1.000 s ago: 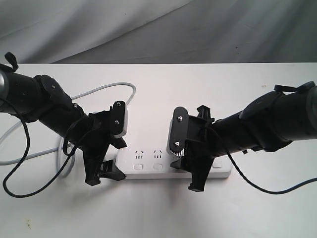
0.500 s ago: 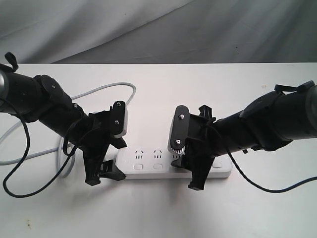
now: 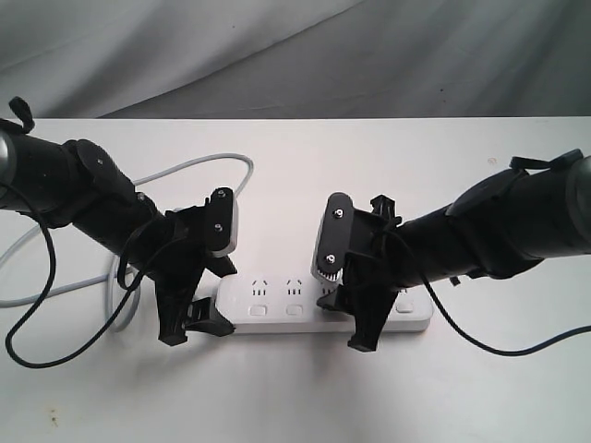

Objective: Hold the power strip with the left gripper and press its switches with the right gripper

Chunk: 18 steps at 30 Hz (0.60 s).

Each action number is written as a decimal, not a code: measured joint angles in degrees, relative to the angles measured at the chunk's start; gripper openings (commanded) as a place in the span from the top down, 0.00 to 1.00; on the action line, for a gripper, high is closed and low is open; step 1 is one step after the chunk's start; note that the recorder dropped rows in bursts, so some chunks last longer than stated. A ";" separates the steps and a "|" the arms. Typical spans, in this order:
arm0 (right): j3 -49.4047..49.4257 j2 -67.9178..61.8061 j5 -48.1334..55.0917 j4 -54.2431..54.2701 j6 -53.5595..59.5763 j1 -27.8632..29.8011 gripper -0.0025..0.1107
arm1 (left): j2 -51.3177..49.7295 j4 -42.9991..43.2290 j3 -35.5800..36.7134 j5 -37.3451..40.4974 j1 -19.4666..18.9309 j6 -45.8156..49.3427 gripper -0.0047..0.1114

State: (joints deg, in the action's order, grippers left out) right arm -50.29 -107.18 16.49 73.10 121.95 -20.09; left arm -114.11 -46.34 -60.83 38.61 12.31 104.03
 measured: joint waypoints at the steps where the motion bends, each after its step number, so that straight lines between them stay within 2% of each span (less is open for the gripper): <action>1: 0.11 0.54 0.00 -0.18 0.00 0.00 0.49 | 0.00 0.00 0.00 0.00 0.00 0.00 0.36; 12: 1.01 7.60 -1.99 -1.71 0.14 0.14 0.49 | 0.00 0.00 0.00 0.00 0.00 0.00 0.36; 18: 2.40 7.77 -2.19 -1.71 0.04 2.82 0.49 | 0.00 0.00 0.00 0.00 0.00 0.00 0.36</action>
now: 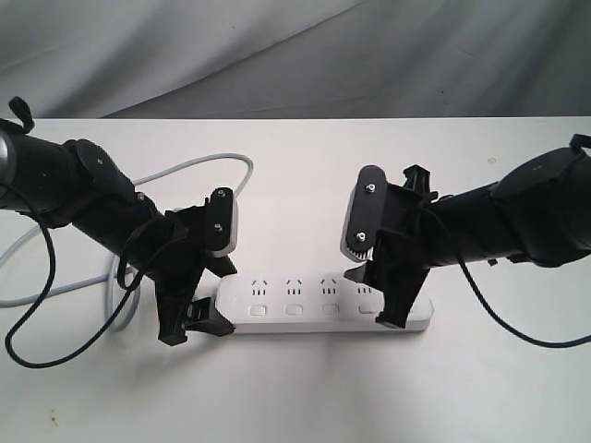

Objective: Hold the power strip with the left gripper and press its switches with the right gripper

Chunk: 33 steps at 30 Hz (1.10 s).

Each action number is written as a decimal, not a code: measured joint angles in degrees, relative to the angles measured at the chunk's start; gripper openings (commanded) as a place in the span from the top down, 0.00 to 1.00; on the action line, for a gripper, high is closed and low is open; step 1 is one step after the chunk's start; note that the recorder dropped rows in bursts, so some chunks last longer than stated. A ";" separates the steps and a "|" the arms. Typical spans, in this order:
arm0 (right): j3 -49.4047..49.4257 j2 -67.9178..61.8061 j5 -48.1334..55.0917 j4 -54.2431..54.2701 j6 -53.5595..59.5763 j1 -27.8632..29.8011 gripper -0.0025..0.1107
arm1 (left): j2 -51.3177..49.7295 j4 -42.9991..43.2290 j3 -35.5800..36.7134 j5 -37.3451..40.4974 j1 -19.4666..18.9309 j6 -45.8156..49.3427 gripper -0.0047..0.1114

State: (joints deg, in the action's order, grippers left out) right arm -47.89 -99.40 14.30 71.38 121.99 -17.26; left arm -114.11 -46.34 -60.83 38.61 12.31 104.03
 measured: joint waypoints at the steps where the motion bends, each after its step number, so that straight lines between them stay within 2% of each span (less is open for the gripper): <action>1: 0.43 0.00 -0.16 -0.04 0.00 0.26 0.49 | 0.00 0.00 0.00 0.00 0.00 0.00 0.36; 33: 1.48 -2.26 -0.35 -0.14 -0.33 0.62 0.49 | 0.00 0.00 0.00 0.00 0.00 0.00 0.36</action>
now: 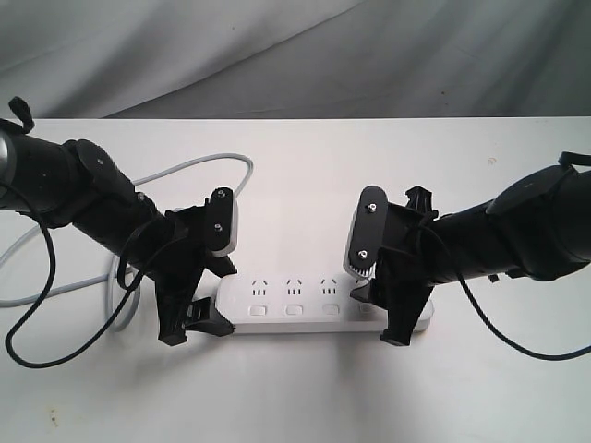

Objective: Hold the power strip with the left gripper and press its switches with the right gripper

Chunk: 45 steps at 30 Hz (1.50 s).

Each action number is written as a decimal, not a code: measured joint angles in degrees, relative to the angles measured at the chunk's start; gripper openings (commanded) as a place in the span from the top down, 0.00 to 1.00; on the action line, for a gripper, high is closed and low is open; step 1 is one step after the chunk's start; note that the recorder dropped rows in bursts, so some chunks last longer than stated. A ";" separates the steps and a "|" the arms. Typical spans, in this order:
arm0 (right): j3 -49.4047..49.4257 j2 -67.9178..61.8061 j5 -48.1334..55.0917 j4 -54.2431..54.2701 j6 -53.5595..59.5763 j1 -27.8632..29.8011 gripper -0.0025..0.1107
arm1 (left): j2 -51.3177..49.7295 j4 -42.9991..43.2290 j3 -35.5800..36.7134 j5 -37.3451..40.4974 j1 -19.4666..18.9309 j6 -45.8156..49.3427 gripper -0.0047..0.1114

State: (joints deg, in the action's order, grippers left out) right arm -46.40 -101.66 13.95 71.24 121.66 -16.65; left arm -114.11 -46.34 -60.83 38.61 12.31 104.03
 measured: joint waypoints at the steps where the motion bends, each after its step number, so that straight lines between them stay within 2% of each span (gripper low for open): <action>1: 0.00 0.00 -0.13 0.00 0.00 0.00 0.49 | 0.00 0.00 0.00 0.00 0.00 0.00 0.36; 24: 1.26 -0.39 -1.42 0.11 -0.09 0.00 0.49 | 0.00 0.00 0.00 0.00 0.00 0.00 0.36; 39: 3.00 -2.01 -0.02 4.43 -0.43 0.26 0.49 | 0.00 0.00 0.00 0.00 0.00 0.00 0.36; 45: 1.20 0.44 -0.01 1.56 0.27 0.26 0.49 | 0.00 0.00 0.00 0.00 0.00 0.00 0.36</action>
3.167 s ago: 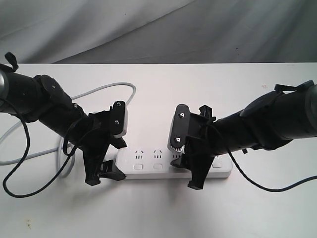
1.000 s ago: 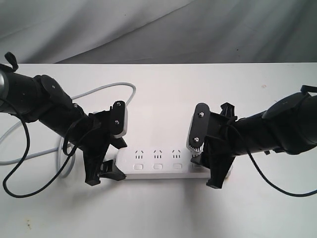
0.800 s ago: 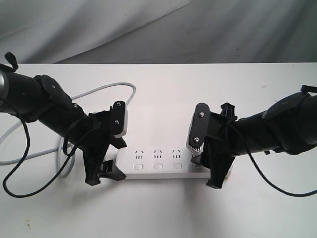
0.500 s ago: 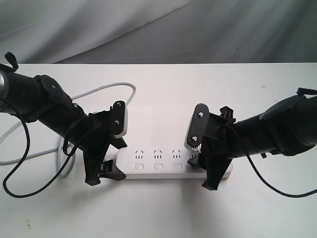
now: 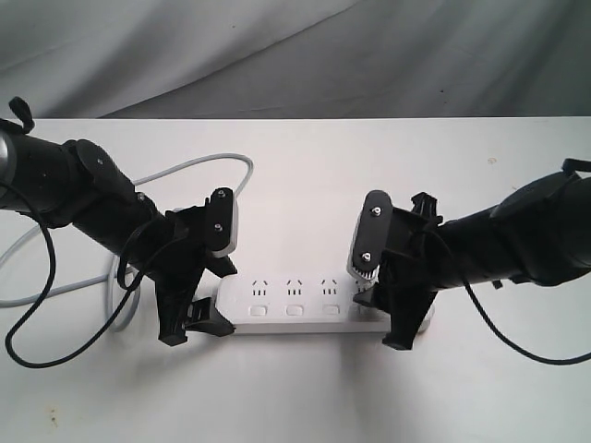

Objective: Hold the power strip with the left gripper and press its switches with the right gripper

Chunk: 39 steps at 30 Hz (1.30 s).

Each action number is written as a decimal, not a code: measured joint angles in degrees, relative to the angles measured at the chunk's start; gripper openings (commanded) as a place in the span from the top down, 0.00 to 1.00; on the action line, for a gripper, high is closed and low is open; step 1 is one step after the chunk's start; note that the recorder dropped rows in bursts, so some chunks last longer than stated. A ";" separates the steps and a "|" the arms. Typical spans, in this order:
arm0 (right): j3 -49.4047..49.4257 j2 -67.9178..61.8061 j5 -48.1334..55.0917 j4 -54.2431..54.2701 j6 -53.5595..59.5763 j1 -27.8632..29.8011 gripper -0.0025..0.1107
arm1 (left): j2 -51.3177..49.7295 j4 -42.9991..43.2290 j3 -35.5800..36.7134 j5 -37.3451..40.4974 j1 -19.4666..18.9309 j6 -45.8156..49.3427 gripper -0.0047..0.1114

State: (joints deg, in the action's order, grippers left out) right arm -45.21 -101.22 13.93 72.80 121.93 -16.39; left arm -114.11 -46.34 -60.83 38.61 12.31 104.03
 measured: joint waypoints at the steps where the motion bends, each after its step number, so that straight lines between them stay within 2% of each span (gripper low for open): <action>1: 0.00 0.93 -0.03 -0.11 0.00 0.00 0.49 | 0.00 0.00 0.00 0.00 0.00 0.00 0.36; 5: -0.22 5.72 -1.10 -0.49 0.21 0.30 0.49 | 0.00 0.08 0.00 0.00 0.00 0.00 0.36; 12: 2.87 6.20 -0.90 -0.38 0.21 3.47 0.49 | 0.00 0.08 0.00 0.00 0.00 0.00 0.36; 39: 6.23 5.63 -3.85 2.09 0.21 3.73 0.49 | 0.00 0.08 0.00 0.00 0.00 0.00 0.36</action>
State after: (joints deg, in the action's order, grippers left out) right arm -38.98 -95.59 10.09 74.88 122.14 -12.66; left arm -114.11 -46.26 -60.83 38.61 12.31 104.03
